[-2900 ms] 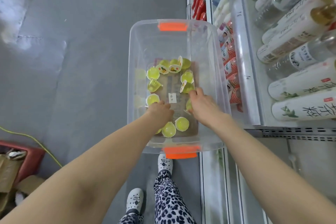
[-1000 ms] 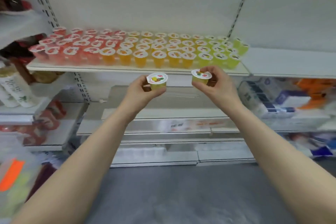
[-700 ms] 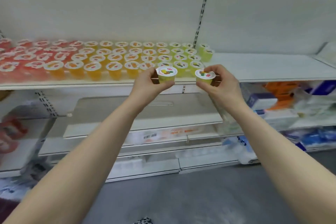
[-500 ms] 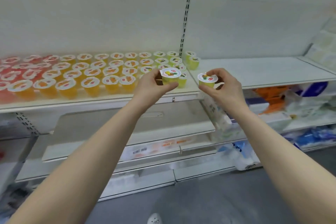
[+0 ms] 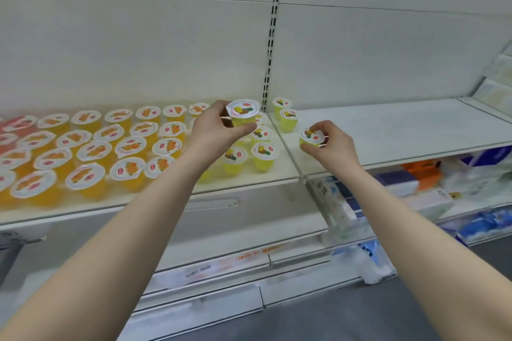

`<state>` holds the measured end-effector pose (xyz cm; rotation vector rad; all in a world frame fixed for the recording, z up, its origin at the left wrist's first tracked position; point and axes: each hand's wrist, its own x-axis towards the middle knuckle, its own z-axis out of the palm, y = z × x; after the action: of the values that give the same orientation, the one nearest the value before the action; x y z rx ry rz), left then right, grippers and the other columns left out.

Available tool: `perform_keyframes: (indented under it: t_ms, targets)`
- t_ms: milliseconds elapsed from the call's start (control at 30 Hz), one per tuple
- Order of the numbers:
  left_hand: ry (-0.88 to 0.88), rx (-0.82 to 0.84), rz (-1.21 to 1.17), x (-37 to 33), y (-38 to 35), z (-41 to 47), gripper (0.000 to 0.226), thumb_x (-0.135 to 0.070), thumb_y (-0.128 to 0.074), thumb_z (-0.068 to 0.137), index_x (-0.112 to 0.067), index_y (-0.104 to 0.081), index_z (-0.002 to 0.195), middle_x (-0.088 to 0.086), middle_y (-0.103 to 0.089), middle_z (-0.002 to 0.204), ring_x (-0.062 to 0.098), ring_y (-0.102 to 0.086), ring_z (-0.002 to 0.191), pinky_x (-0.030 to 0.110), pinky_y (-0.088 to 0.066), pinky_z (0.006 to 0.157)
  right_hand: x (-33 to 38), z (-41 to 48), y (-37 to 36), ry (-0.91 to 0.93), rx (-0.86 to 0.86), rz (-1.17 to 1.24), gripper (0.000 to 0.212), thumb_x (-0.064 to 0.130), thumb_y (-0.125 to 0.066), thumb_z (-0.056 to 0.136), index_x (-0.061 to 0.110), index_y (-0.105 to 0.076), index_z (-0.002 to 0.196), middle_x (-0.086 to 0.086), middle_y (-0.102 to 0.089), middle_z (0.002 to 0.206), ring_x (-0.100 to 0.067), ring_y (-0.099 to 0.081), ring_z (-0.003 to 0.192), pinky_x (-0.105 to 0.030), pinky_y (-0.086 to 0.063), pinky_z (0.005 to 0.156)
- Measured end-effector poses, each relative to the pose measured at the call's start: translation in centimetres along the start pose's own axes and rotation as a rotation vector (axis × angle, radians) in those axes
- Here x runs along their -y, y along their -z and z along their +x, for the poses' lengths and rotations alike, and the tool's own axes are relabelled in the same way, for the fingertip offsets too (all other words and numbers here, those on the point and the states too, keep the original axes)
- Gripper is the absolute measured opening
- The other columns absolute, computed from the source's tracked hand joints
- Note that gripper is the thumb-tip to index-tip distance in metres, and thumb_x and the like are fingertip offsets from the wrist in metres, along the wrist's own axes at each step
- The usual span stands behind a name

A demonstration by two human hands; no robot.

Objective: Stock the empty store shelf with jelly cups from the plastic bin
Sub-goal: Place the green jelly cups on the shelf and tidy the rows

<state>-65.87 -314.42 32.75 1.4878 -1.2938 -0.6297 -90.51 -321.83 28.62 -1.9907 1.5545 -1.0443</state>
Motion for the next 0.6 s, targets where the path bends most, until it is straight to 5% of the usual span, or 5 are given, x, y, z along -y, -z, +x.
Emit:
perform_keyframes:
  t_ms: [300, 467, 600]
  targets:
    - [0.032, -0.072, 0.046, 1.0, -0.5, 1.5, 0.047, -0.042, -0.083, 0.068, -0.027, -0.062, 0.107, -0.008, -0.069, 0.093, 0.011, -0.065, 0.085, 0.026, -0.054, 0.069, -1.5, 4.5, -3.2, 0.031, 0.111, -0.072, 0.036, 0.032, -0.075, 0.079, 0.023, -0.058, 0.109, 0.005, -0.064, 0.109, -0.019, -0.06, 0.09, -0.037, -0.048, 0.084]
    - [0.059, -0.09, 0.04, 0.2, -1.9, 1.4, 0.052, -0.036, -0.082, 0.071, -0.024, -0.059, 0.115, -0.004, -0.069, 0.101, 0.017, -0.066, 0.091, 0.04, -0.057, 0.081, -2.1, 5.8, -3.4, 0.07, 0.152, -0.039, 0.034, 0.03, -0.074, 0.08, 0.023, -0.056, 0.108, 0.003, -0.063, 0.11, -0.019, -0.058, 0.089, -0.036, -0.048, 0.083]
    - [0.037, -0.124, 0.069, -1.0, -3.3, 1.1, 0.049, -0.032, -0.081, 0.072, -0.022, -0.059, 0.114, -0.01, -0.068, 0.099, 0.007, -0.065, 0.088, 0.022, -0.054, 0.074, -2.9, 6.3, -2.5, 0.15, 0.237, -0.113, 0.04, 0.034, -0.074, 0.08, 0.026, -0.055, 0.114, 0.0, -0.057, 0.112, -0.019, -0.058, 0.091, -0.035, -0.047, 0.084]
